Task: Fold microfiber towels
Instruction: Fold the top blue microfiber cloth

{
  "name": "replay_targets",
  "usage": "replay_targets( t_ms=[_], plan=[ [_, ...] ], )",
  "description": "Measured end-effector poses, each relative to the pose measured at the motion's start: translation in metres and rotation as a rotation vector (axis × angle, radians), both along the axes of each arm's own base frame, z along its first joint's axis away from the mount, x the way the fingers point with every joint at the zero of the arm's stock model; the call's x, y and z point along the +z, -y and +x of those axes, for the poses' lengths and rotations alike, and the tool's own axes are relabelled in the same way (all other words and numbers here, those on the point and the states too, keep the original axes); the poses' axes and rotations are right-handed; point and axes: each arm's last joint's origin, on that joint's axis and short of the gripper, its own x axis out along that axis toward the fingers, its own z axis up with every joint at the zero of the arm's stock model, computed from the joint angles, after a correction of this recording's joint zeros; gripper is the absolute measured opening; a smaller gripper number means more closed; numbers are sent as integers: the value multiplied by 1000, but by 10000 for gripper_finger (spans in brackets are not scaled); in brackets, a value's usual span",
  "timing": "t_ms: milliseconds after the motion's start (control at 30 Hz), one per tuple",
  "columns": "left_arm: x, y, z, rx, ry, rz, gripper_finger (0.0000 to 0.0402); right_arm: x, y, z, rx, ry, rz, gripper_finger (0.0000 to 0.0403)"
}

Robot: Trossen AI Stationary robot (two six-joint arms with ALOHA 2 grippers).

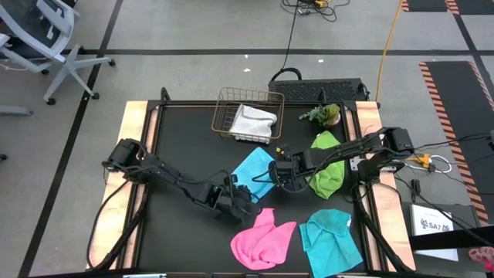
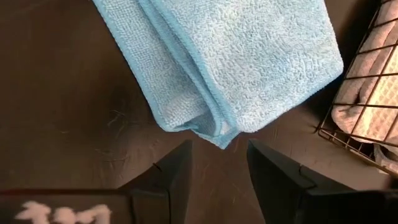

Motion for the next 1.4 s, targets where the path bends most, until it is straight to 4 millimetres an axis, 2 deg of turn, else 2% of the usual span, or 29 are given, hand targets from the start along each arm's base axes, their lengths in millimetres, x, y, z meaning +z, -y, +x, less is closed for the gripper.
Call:
replay_targets(
  t_ms=[433, 633, 800, 933, 1167, 1400],
  plan=[
    [-1, -23, 8, -7, -34, -81, 19, 0, 0, 0, -17, 5, 5, 144],
    [-1, -24, 8, -147, -51, 78, 69, 0, 0, 0, -5, 2, 2, 144],
    [-1, -25, 8, -181, -56, 117, 128, 0, 0, -1, -3, -3, 1, 144],
    [-1, -25, 8, -213, -62, 144, 158, 0, 0, -1, -4, -3, 0, 144],
    [-15, -19, 8, -308, -116, 159, 168, 0, 8, 0, -36, -2, 2, 144],
    [-14, -22, 11, -249, -84, 225, 168, 0, 10, 0, -53, -1, 7, 144]
  ],
)
